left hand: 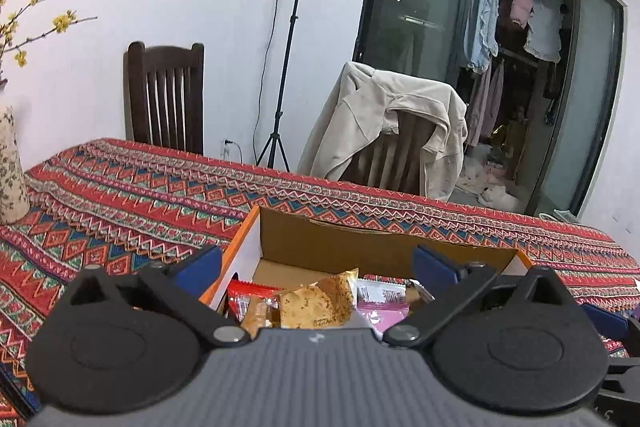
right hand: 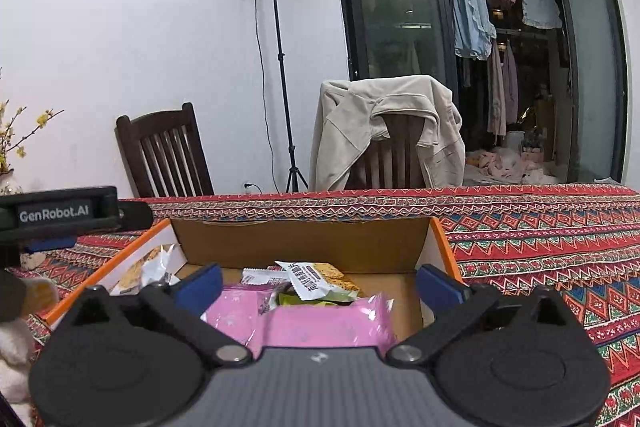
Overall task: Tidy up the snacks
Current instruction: 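Lower both packets into the box and open both tools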
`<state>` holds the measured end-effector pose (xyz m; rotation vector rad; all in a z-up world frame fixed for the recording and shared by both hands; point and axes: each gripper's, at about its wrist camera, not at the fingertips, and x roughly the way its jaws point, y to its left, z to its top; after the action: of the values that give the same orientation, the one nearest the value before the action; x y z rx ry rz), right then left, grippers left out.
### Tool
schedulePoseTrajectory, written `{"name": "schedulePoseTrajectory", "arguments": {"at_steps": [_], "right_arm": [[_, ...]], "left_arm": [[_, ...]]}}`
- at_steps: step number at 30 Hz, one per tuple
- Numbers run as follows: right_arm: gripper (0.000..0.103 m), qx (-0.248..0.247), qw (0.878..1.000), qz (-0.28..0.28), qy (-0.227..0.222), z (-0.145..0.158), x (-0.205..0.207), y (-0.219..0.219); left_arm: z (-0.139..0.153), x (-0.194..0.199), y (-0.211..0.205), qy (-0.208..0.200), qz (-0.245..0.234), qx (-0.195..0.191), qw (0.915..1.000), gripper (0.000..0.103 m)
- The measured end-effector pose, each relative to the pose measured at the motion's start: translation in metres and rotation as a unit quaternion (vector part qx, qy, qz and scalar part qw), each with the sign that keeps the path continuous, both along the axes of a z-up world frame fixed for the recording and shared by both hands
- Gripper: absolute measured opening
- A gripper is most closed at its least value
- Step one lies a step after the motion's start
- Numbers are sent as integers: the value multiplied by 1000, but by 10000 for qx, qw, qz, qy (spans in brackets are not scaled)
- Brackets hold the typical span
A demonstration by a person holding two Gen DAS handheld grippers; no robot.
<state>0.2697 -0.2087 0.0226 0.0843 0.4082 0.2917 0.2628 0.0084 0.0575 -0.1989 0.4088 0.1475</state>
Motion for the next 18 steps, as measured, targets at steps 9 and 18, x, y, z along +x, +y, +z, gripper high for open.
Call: {"name": "schedulePoseTrajectory", "arguments": {"at_steps": [9,18], "right_arm": [[103,-81,9998,-182,32,9,-8,-1],[103,-180,9997,-77,-172,35,-54,-9]], "left_arm": [[9,-9,-3,14,-86,-46,10000,103],[31,-49,5,6,-186,-8,9998,103]]}}
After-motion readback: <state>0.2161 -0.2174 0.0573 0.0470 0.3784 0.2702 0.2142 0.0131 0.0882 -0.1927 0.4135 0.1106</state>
